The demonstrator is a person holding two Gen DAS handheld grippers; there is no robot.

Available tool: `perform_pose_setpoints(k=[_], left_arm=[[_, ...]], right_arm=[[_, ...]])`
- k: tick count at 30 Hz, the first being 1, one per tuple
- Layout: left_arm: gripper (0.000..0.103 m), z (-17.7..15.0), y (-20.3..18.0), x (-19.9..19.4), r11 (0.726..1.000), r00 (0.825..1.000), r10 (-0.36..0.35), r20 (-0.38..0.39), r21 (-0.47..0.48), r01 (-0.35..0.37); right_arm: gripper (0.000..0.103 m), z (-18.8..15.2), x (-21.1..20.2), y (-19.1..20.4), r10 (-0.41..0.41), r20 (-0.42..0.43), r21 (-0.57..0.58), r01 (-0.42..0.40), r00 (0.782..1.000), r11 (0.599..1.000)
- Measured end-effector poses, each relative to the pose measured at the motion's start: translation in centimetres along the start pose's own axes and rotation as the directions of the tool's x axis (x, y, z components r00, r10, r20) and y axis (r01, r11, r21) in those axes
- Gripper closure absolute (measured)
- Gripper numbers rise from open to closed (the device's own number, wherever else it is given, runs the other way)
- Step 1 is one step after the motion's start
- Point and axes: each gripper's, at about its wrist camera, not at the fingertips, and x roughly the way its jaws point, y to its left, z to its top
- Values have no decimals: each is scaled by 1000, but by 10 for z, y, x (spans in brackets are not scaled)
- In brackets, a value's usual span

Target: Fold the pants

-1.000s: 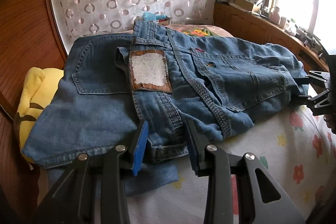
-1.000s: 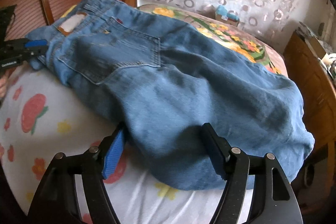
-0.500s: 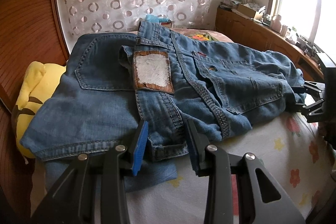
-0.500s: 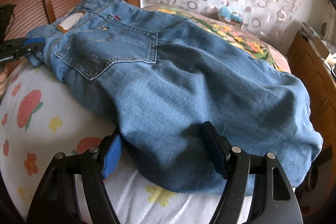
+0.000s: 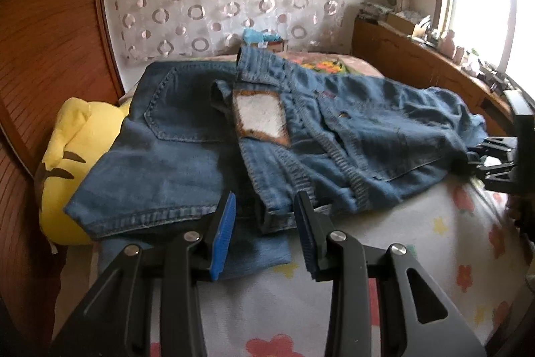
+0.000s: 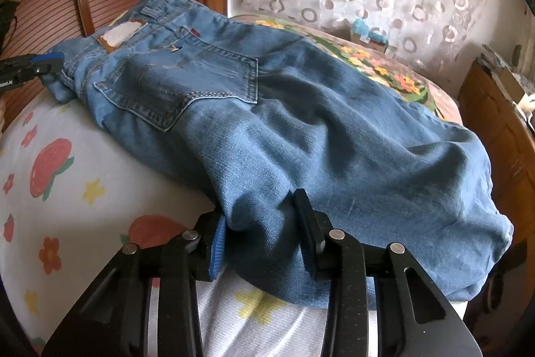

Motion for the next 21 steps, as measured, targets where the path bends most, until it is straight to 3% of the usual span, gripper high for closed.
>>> perform_pose_setpoints(k=[9,14,17,21], left_arm=[[68,-1,-12,21,998,998,-53,-45,35,55],[69,2,-19,23,996,998,-53,-46,69,56],[93,6,-21,20,996,997,-60,-42,69,63],[97,15,-24,3,996,998,-58,13,68,57]], right_arm=[[69,0,0,1,0,0,1,0,1000,1000],[87,0,-4,-2,-26,12,2,26,1000,1000],[91,3,-10,1,-44,24,-13,45,999,999],[94,9,-29,1,-53,53,-9,53,997,999]])
